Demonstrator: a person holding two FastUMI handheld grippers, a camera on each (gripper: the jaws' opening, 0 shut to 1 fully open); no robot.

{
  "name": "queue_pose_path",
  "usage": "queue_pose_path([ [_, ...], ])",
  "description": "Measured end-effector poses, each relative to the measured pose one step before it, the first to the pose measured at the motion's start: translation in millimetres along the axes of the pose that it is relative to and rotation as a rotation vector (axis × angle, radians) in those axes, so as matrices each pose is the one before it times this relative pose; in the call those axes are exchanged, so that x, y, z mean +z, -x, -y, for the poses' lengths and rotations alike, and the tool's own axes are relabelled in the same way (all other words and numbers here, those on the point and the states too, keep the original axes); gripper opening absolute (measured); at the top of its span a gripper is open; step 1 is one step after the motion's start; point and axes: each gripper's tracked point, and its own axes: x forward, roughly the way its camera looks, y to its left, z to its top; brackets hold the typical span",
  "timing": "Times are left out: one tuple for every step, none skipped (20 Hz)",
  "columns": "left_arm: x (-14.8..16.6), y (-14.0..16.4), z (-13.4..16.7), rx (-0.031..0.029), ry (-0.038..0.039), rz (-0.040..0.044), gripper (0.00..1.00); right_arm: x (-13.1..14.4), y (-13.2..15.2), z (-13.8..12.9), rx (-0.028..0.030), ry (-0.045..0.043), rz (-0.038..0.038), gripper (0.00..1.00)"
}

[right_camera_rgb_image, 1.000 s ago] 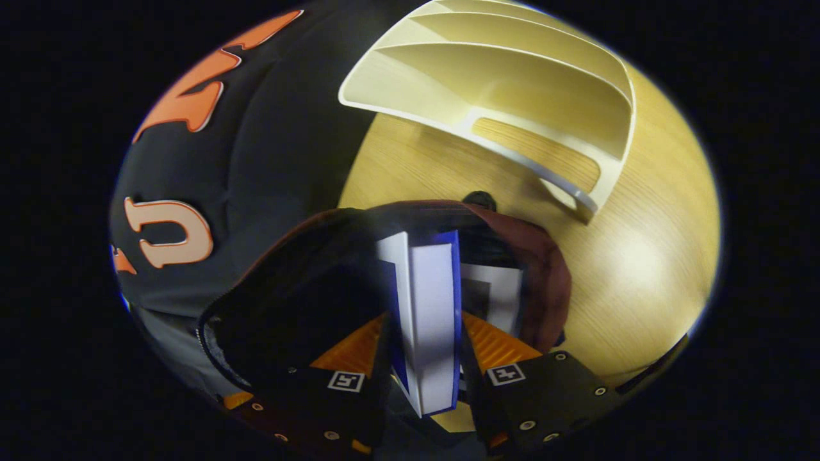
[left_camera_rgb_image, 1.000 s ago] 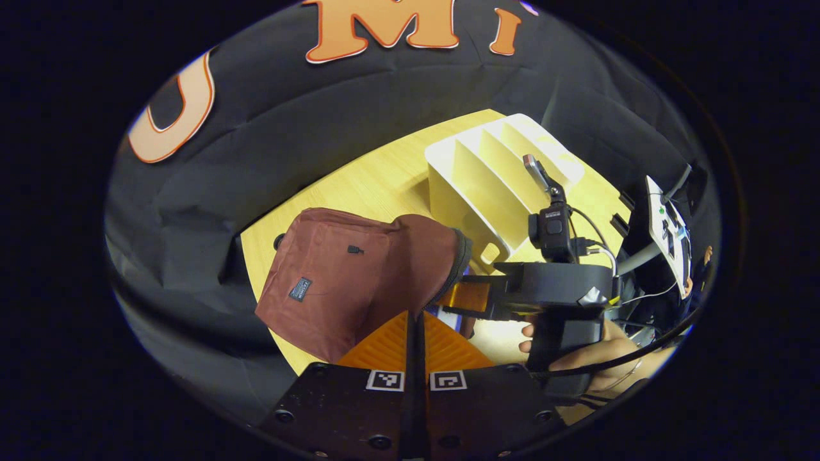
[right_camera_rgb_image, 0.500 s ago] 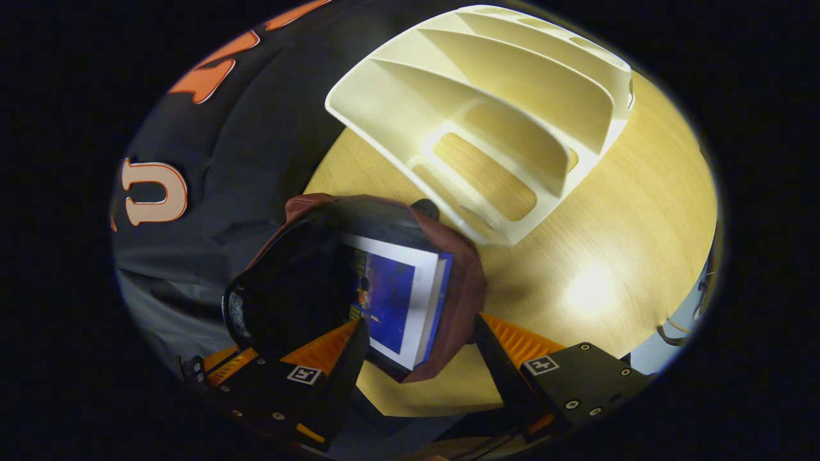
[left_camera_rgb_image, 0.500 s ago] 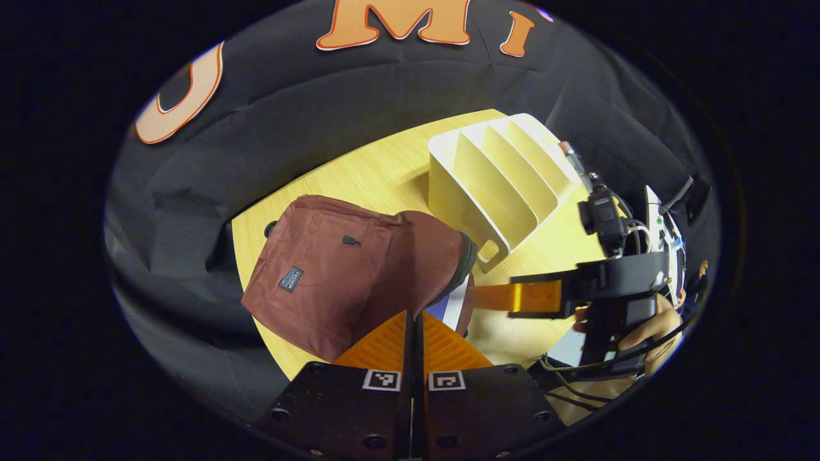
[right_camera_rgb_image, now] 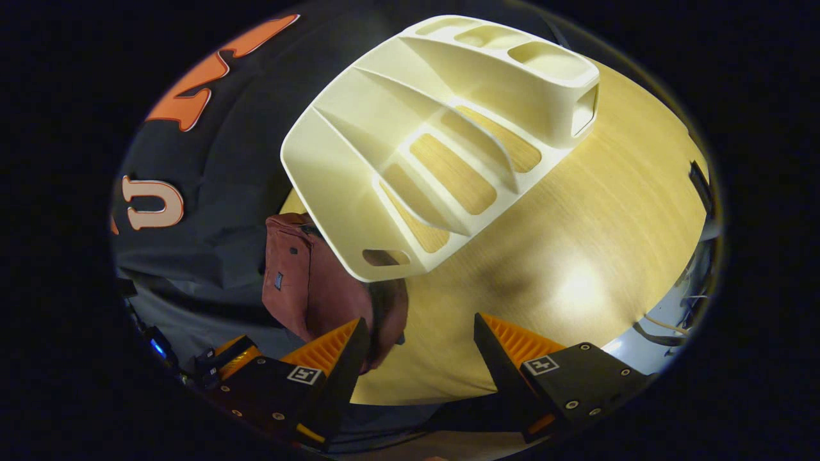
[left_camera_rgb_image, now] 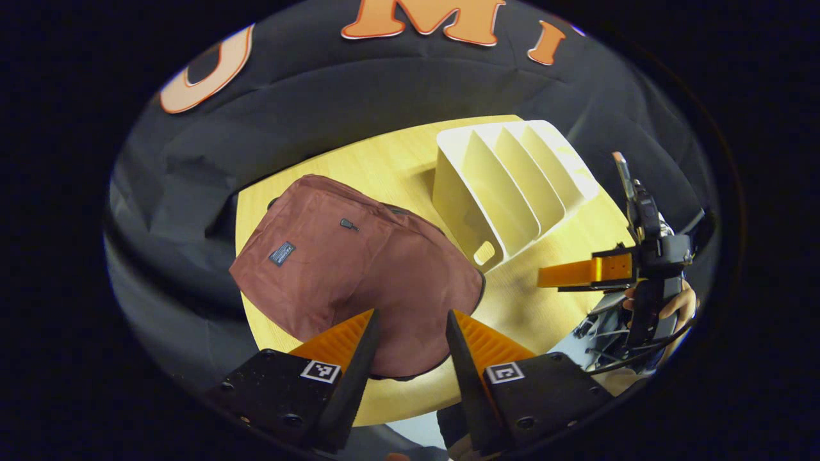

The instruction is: Open the schoolbag, grab two books from the bookshelf and put them into the schoolbag.

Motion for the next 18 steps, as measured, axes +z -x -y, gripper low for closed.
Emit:
queue_pose_path([
  [-0.10, -1.42, 5.22, 0.01067, 0.03451, 0.00789, 0.77, 5.24, 7.14, 10.32, -0.00752, 0.02356, -0.00184, 0.98],
  [-0.91, -0.97, 6.48, 0.01487, 0.03088, 0.00789, 0.84, 5.89, 7.90, 10.65, -0.00715, 0.02639, -0.00017, 0.98],
  [4.38, 2.31, 10.82, 0.00750, 0.02770, 0.02014, 0.92, 8.49, 10.42, 9.81, -0.00084, 0.03253, 0.00953, 0.98],
  [4.36, 3.05, 13.86, 0.00784, 0.02290, 0.02566, 0.99, 12.04, 11.03, 7.50, 0.00303, 0.03694, 0.02146, 0.98],
  [6.75, 4.41, 14.93, 0.00158, 0.01880, 0.03760, 0.99, 11.37, 11.82, 5.34, 0.00758, 0.03763, 0.02615, 0.98],
  [7.54, 2.40, 15.32, -0.00070, 0.01863, 0.04328, 0.99, 11.73, 8.28, 0.86, 0.01544, 0.03488, 0.03522, 0.98],
  [9.13, 4.32, 17.25, -0.00643, 0.01337, 0.04508, 0.99, 13.75, 10.11, 3.17, 0.01020, 0.03701, 0.04241, 0.98],
  [11.31, 6.88, 17.71, -0.00764, 0.01126, 0.04725, 0.99, 15.30, 10.36, 3.69, 0.00431, 0.04085, 0.04576, 0.98],
  [10.88, 4.85, 15.41, -0.00558, 0.01240, 0.05387, 0.98, 17.71, 16.32, 3.05, 0.00685, 0.04315, 0.05083, 0.98],
  [12.60, 5.37, 16.53, -0.00508, 0.01117, 0.05981, 0.98, 16.73, 13.99, 2.46, 0.00890, 0.04311, 0.05213, 0.98],
  [13.28, 5.05, 13.83, -0.00359, 0.01321, 0.05723, 0.98, 15.88, 14.86, 2.64, 0.00804, 0.04480, 0.05610, 0.98],
  [10.17, 2.93, 12.55, -0.00313, 0.01333, 0.05137, 0.98, 15.29, 11.35, 1.39, -0.00130, 0.03976, 0.05924, 0.98],
  [10.57, 3.38, 9.95, 0.00085, 0.01187, 0.04952, 0.98, 16.39, 9.93, 0.94, -0.00020, 0.03724, 0.05952, 0.98],
  [8.47, 3.71, 4.65, 0.00194, 0.00779, 0.05101, 0.98, 15.19, 10.83, -1.09, 0.00153, 0.03239, 0.06266, 0.97],
  [9.12, 4.26, 3.08, 0.00423, 0.00279, 0.05238, 0.98, 15.42, 9.40, -0.28, 0.00591, 0.01921, 0.05486, 0.97],
  [6.39, -2.23, -5.11, 0.01101, -0.00422, 0.05118, 0.98, 13.67, 8.34, 1.83, 0.01377, 0.01594, 0.05726, 0.97],
  [4.54, -1.05, -3.45, 0.01562, -0.01500, 0.05079, 0.98, 10.99, 8.32, 0.63, 0.01050, 0.01112, 0.05639, 0.97],
  [1.41, -0.74, -1.22, 0.01776, -0.01852, 0.04827, 0.98, 9.47, 6.72, 1.84, 0.00926, 0.01175, 0.05327, 0.97],
])
